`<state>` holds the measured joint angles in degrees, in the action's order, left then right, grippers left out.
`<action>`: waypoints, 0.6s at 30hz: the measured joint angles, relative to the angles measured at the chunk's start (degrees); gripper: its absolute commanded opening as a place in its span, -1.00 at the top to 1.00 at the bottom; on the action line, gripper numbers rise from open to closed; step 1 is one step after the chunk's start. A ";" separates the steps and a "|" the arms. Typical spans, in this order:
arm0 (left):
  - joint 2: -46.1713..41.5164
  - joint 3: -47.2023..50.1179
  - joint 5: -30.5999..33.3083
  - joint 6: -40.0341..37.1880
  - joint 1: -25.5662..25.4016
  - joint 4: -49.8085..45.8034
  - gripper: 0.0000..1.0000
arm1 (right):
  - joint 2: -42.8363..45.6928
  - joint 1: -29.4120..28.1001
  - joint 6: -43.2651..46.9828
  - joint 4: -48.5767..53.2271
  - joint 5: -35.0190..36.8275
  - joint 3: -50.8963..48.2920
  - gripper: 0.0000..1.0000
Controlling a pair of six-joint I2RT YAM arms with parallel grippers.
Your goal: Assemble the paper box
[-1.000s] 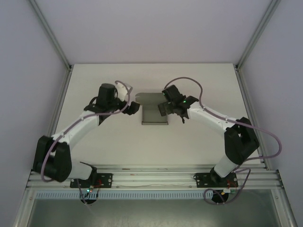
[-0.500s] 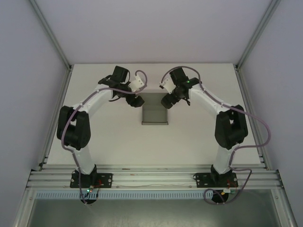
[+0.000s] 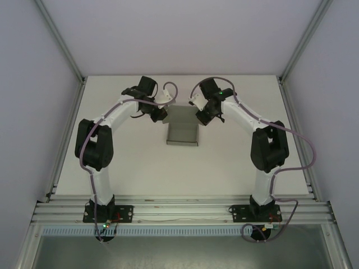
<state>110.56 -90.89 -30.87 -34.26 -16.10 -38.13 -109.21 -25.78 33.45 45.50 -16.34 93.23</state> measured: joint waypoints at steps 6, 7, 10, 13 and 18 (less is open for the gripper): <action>-2.16 2.16 6.40 9.22 -2.64 4.33 1.00 | 0.07 -0.74 -9.75 -0.92 2.49 0.52 0.92; -2.45 2.47 7.82 11.58 -3.21 5.07 1.00 | 0.07 -0.94 -12.55 -1.42 3.32 0.52 0.92; -2.71 3.15 12.04 19.65 -4.90 7.93 1.00 | 0.09 -1.88 -22.47 -4.00 7.45 0.09 0.92; -2.71 3.78 16.98 29.68 -6.49 10.75 1.00 | 0.09 -2.89 -33.24 -8.28 10.69 -1.90 0.91; -2.45 4.39 20.15 43.65 -7.06 13.75 1.00 | 0.07 -4.46 -45.33 -13.60 12.59 -3.82 0.92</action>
<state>108.12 -86.50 -10.72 9.39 -23.16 -24.38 -109.14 -30.24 -11.88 31.90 -3.75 89.41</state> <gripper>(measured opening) 0.071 0.066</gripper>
